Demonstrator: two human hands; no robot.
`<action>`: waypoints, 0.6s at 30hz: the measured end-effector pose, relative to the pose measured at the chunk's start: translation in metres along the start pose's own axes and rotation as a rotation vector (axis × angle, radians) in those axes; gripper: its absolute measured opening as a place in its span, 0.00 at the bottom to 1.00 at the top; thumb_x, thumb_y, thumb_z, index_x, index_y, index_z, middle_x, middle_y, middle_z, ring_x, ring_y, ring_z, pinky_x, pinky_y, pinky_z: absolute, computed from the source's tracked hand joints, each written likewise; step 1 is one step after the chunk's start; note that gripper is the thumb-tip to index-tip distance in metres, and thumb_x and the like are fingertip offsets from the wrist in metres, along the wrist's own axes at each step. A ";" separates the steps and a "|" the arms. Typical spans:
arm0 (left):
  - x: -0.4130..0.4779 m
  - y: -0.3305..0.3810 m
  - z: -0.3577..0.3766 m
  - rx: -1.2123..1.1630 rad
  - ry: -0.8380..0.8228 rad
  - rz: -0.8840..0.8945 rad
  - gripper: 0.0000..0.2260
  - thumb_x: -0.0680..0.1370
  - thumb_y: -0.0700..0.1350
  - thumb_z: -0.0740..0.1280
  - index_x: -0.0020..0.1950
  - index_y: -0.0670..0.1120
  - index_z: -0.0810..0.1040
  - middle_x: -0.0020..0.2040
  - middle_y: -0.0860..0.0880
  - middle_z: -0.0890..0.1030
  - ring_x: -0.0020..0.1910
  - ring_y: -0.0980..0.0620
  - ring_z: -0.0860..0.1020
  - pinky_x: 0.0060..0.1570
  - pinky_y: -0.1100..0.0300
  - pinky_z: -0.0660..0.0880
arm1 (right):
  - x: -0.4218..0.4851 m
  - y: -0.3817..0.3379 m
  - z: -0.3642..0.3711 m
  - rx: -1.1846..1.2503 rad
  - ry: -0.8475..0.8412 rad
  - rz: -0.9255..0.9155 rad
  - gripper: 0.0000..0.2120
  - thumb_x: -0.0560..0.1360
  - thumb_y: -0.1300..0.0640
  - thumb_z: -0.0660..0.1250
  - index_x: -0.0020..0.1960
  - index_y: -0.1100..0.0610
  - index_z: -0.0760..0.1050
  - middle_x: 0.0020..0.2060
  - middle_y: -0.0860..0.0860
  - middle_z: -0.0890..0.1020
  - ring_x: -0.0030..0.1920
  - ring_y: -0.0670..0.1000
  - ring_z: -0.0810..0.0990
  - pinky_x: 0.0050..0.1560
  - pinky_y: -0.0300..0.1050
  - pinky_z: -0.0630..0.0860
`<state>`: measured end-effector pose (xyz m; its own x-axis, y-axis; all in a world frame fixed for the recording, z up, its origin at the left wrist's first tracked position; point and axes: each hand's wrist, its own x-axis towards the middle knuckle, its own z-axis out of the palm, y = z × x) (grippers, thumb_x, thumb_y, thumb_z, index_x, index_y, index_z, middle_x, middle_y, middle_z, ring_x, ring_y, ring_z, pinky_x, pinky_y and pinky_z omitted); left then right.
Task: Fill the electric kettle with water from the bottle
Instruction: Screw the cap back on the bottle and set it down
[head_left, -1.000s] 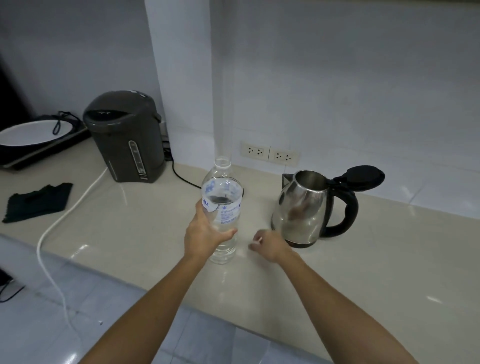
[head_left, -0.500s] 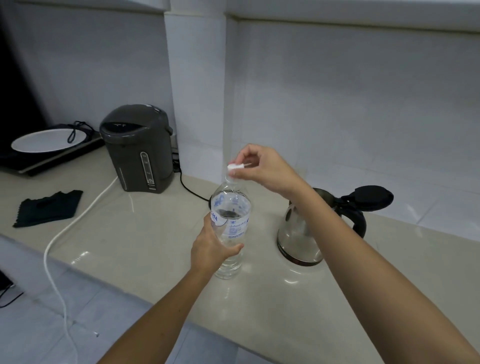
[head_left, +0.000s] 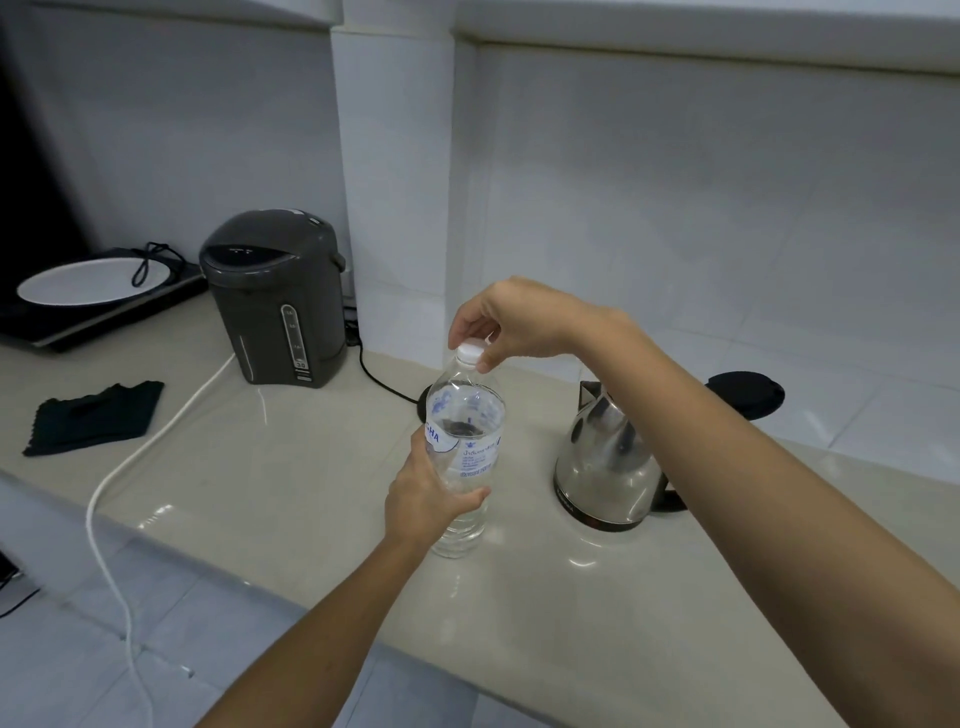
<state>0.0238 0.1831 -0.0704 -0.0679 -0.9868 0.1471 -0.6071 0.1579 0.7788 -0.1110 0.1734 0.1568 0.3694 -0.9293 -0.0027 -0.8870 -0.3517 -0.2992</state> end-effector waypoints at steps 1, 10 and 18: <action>0.000 -0.001 0.000 -0.002 0.000 0.003 0.46 0.60 0.58 0.80 0.71 0.49 0.60 0.60 0.50 0.78 0.58 0.47 0.78 0.56 0.52 0.77 | 0.001 -0.002 -0.003 -0.047 -0.020 -0.011 0.18 0.68 0.63 0.76 0.56 0.53 0.81 0.46 0.44 0.82 0.45 0.41 0.79 0.46 0.29 0.73; 0.001 -0.003 0.001 0.002 -0.007 0.005 0.46 0.60 0.59 0.79 0.71 0.50 0.60 0.59 0.51 0.78 0.57 0.48 0.78 0.54 0.55 0.77 | 0.009 -0.013 -0.011 -0.246 -0.130 -0.046 0.18 0.68 0.65 0.75 0.55 0.52 0.81 0.46 0.48 0.83 0.51 0.48 0.81 0.50 0.41 0.77; 0.001 -0.003 0.001 0.005 -0.018 -0.001 0.47 0.61 0.59 0.79 0.72 0.50 0.59 0.61 0.51 0.78 0.59 0.47 0.78 0.57 0.53 0.77 | 0.008 -0.004 -0.007 -0.146 -0.085 -0.034 0.17 0.68 0.61 0.77 0.55 0.52 0.81 0.46 0.42 0.83 0.46 0.42 0.79 0.44 0.31 0.74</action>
<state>0.0250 0.1819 -0.0733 -0.0814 -0.9874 0.1354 -0.6113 0.1568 0.7757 -0.1063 0.1668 0.1649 0.4169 -0.9056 -0.0779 -0.9020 -0.4015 -0.1590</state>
